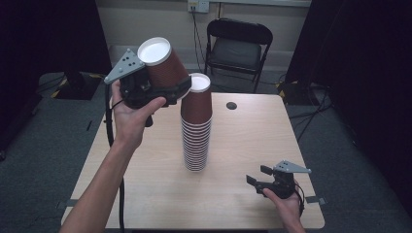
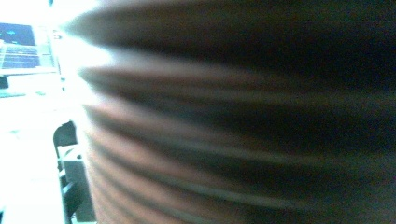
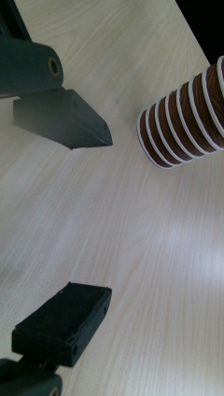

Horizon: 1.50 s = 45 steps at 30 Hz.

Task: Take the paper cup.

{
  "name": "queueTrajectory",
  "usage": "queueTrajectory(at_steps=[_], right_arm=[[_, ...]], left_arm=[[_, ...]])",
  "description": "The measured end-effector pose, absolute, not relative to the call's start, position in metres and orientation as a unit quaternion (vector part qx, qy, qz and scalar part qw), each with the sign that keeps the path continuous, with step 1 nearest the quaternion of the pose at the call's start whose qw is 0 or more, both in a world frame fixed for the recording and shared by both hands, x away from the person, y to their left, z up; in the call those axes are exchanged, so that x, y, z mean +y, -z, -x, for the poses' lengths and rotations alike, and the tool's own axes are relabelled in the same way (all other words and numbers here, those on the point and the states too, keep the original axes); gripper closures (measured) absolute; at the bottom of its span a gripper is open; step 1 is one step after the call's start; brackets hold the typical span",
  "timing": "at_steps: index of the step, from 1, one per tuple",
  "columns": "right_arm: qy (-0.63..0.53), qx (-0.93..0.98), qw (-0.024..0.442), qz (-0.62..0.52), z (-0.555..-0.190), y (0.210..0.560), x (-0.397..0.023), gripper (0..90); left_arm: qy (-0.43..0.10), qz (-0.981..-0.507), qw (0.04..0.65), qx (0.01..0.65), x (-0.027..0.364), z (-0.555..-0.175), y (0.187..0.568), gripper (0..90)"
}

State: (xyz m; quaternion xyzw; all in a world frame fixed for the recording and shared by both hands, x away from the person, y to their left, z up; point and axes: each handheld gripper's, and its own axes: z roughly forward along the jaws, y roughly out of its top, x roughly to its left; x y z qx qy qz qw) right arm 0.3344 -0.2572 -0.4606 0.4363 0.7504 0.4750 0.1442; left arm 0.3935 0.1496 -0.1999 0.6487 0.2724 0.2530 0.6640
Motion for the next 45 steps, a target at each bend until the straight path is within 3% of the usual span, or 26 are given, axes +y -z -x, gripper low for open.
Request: queueTrajectory(at_steps=[11, 19, 33, 42, 45], right_arm=[[-0.472, 0.755, 0.145, -0.432, -0.333, 0.460, -0.255, 21.6], [-0.471, 0.758, 0.152, -0.425, -0.332, 0.459, -0.252, 22.7], [-0.482, 0.760, 0.145, -0.410, -0.328, 0.457, -0.244, 28.2], [-0.485, 0.770, 0.135, -0.392, -0.321, 0.452, -0.232, 28.1], [-0.486, 0.777, 0.129, -0.379, -0.319, 0.448, -0.225, 27.7]], left_arm=[[-0.239, -0.658, 0.649, 0.296, 0.180, -0.382, 0.215, 10.9], [-0.239, -0.680, 0.623, 0.304, 0.193, -0.374, 0.246, 10.9], [-0.237, -0.694, 0.599, 0.322, 0.187, -0.364, 0.303, 10.9], [-0.211, -0.718, 0.573, 0.334, 0.184, -0.356, 0.339, 10.9], [-0.175, -0.734, 0.562, 0.339, 0.179, -0.354, 0.351, 10.9]])
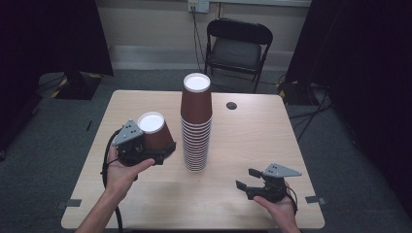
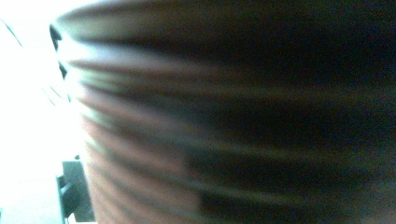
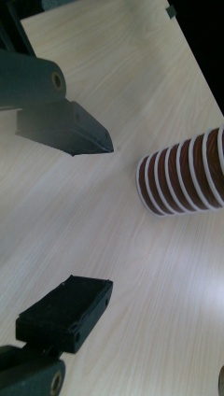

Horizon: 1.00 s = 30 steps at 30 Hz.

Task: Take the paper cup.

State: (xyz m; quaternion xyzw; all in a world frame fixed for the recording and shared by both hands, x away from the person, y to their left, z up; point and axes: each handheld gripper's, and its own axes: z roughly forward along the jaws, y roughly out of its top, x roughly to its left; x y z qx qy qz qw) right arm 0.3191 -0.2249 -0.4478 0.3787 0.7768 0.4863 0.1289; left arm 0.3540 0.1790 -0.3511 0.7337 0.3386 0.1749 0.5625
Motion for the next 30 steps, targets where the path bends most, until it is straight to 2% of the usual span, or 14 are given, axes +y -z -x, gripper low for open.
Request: queueTrajectory(at_steps=[6, 13, 22, 23, 24, 30], right_arm=[[-0.489, 0.783, 0.128, -0.363, -0.313, 0.442, -0.214, 27.8], [-0.492, 0.793, 0.127, -0.336, -0.307, 0.437, -0.195, 33.7], [-0.490, 0.815, 0.111, -0.287, -0.300, 0.435, -0.160, 36.4], [-0.488, 0.819, 0.112, -0.279, -0.300, 0.435, -0.155, 37.4], [-0.494, 0.819, 0.109, -0.271, -0.299, 0.435, -0.149, 43.3], [-0.507, 0.815, 0.119, -0.253, -0.300, 0.430, -0.130, 47.1]], left_arm=[[-0.116, -0.751, 0.543, 0.358, 0.173, -0.347, 0.365, 10.9], [-0.037, -0.740, 0.551, 0.383, 0.172, -0.340, 0.388, 10.9], [-0.008, -0.701, 0.565, 0.434, 0.170, -0.333, 0.397, 11.2], [-0.003, -0.700, 0.567, 0.434, 0.170, -0.332, 0.397, 11.2], [0.009, -0.697, 0.570, 0.435, 0.168, -0.331, 0.397, 11.3], [0.033, -0.688, 0.580, 0.435, 0.162, -0.328, 0.396, 11.5]])
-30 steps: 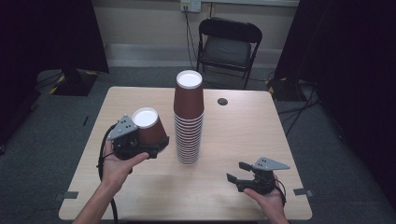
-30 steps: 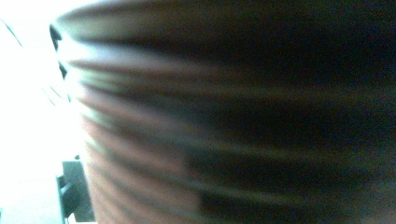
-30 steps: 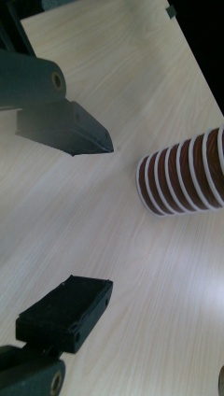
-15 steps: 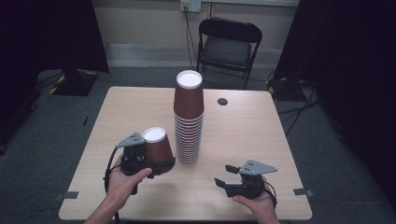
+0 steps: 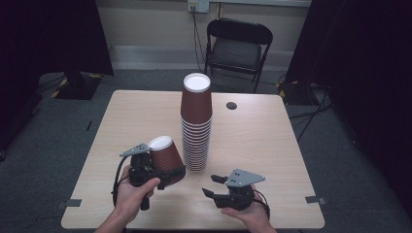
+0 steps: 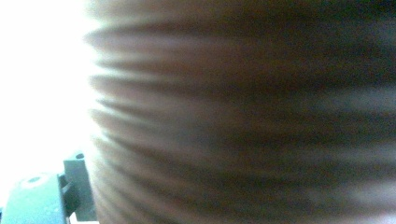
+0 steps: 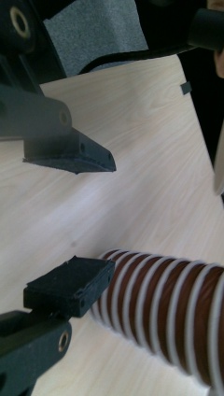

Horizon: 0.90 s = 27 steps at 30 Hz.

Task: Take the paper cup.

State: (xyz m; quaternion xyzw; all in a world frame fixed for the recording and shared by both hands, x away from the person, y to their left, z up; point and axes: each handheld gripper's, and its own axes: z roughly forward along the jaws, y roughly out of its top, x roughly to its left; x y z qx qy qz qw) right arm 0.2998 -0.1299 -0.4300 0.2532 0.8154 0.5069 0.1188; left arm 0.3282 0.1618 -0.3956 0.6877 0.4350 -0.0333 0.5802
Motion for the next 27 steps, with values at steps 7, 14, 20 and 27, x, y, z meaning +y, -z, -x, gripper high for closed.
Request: queueTrajectory(at_steps=[7, 14, 20, 27], right_arm=[[-0.529, 0.806, 0.121, -0.236, -0.304, 0.422, -0.108, 53.9], [-0.550, 0.795, 0.134, -0.218, -0.305, 0.414, -0.099, 58.9], [-0.570, 0.782, 0.157, -0.197, -0.306, 0.407, -0.092, 64.6], [-0.588, 0.764, 0.196, -0.180, -0.309, 0.401, -0.080, 67.2]], left_arm=[[0.085, -0.665, 0.592, 0.447, 0.160, -0.327, 0.396, 11.5], [0.144, -0.637, 0.599, 0.463, 0.162, -0.330, 0.400, 11.8], [0.161, -0.626, 0.605, 0.465, 0.161, -0.331, 0.401, 11.9], [0.173, -0.605, 0.620, 0.469, 0.161, -0.331, 0.401, 11.9]])
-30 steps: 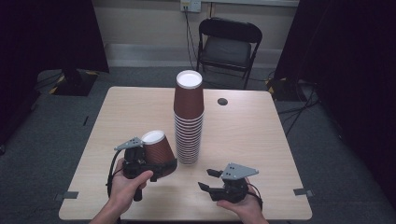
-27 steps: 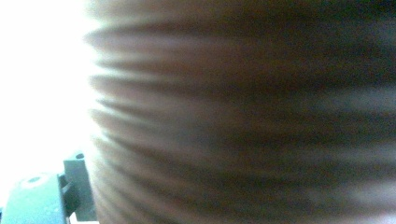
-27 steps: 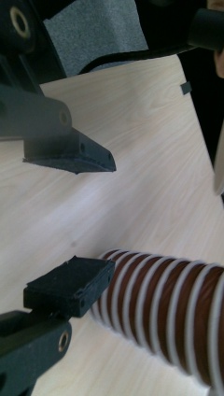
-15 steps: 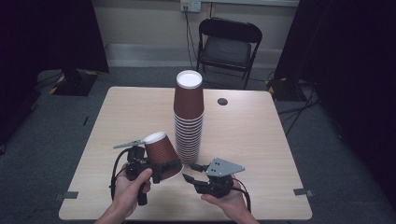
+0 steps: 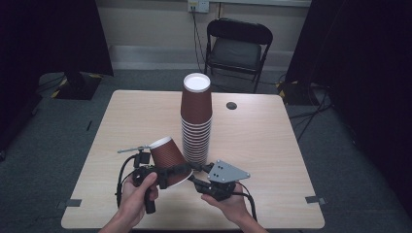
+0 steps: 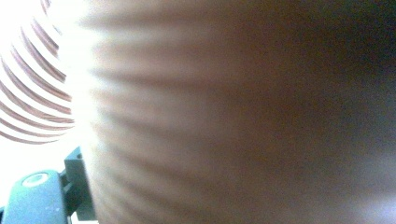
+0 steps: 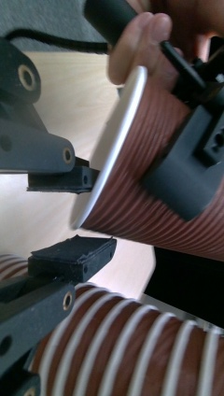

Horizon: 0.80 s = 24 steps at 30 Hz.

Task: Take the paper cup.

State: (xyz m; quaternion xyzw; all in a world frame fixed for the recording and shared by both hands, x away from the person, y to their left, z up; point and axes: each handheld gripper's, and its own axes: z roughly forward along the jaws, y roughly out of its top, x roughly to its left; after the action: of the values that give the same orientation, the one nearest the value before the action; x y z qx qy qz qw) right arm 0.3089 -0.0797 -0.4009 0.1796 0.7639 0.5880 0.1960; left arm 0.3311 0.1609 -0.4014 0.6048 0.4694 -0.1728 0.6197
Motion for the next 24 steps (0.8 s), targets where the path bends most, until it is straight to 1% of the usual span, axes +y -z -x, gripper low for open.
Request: queueTrajectory(at_steps=[5, 9, 14, 18, 19, 24], right_arm=[[-0.604, 0.749, 0.211, -0.171, -0.314, 0.401, -0.071, 67.0], [-0.613, 0.739, 0.223, -0.167, -0.317, 0.401, -0.065, 67.0], [-0.622, 0.728, 0.234, -0.168, -0.319, 0.401, -0.059, 66.8], [-0.639, 0.709, 0.242, -0.172, -0.317, 0.399, -0.057, 71.0], [-0.642, 0.705, 0.244, -0.176, -0.317, 0.398, -0.058, 73.9], [-0.649, 0.696, 0.247, -0.184, -0.317, 0.397, -0.060, 76.4]], left_arm=[[0.174, -0.598, 0.627, 0.468, 0.161, -0.329, 0.399, 12.0], [0.187, -0.590, 0.635, 0.462, 0.156, -0.326, 0.397, 12.1], [0.181, -0.592, 0.642, 0.452, 0.151, -0.321, 0.394, 12.1], [0.176, -0.586, 0.655, 0.443, 0.149, -0.319, 0.392, 11.3], [0.174, -0.578, 0.668, 0.435, 0.148, -0.319, 0.393, 10.6], [0.170, -0.571, 0.683, 0.423, 0.146, -0.320, 0.396, 10.0]])
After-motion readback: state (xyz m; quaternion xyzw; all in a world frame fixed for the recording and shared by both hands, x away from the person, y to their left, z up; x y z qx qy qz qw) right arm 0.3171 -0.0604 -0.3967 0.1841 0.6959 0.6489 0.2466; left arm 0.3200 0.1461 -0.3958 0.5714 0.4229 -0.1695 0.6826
